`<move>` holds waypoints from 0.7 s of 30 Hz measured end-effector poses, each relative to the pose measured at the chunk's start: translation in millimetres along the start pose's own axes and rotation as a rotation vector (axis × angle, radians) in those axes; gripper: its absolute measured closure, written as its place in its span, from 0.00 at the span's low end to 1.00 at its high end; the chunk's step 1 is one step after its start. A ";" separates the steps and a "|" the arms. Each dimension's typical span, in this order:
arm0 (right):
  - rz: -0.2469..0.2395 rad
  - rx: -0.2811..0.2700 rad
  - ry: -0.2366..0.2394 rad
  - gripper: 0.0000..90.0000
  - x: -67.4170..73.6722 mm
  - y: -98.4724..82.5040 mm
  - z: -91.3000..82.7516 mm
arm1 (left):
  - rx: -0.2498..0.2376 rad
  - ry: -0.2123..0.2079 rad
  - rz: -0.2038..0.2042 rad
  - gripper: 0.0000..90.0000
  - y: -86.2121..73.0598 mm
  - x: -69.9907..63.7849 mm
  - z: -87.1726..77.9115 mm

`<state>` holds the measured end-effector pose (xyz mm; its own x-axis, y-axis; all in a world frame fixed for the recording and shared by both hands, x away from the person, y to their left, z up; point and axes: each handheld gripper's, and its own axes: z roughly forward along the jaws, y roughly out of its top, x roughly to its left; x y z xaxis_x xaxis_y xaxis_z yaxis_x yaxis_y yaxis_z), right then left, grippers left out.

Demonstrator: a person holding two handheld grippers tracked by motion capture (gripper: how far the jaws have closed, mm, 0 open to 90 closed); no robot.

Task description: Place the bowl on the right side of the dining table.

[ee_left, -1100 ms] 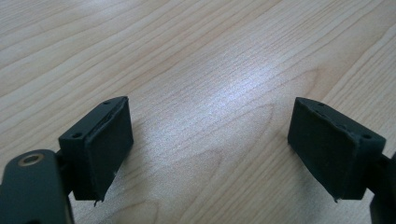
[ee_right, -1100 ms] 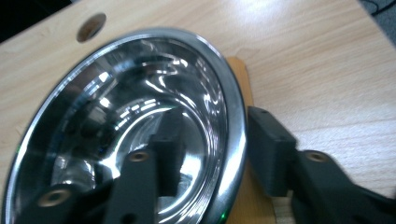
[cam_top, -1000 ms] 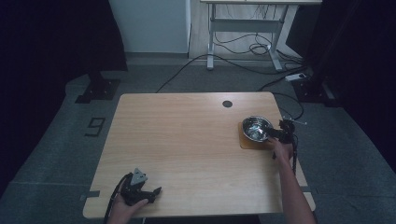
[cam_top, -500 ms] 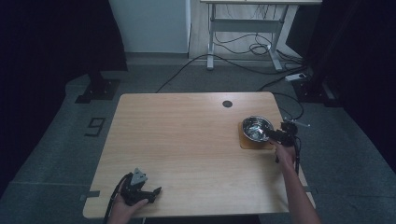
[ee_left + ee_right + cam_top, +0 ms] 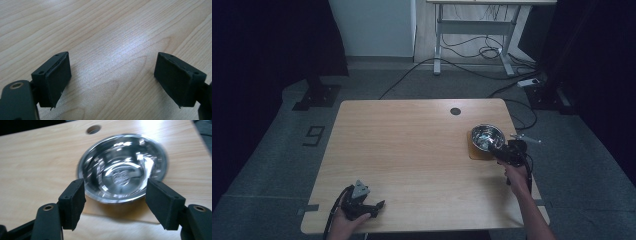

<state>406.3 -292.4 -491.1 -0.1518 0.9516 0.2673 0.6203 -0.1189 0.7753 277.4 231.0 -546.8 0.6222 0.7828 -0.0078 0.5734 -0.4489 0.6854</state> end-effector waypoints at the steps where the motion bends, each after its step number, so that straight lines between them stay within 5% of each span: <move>1: -0.014 0.004 0.016 0.36 4.3 -3.4 -2.0 | -0.001 0.000 -0.001 0.15 0.0 0.0 0.0; 21: -0.180 0.090 0.223 0.37 62.5 -67.0 -13.3 | -0.001 0.000 -0.001 0.15 0.0 -0.1 0.1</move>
<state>345.0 -228.7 -518.7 -0.4248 0.8680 0.2571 0.6321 0.0811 0.7706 277.3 230.9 -546.9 0.6214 0.7835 -0.0084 0.5737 -0.4476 0.6860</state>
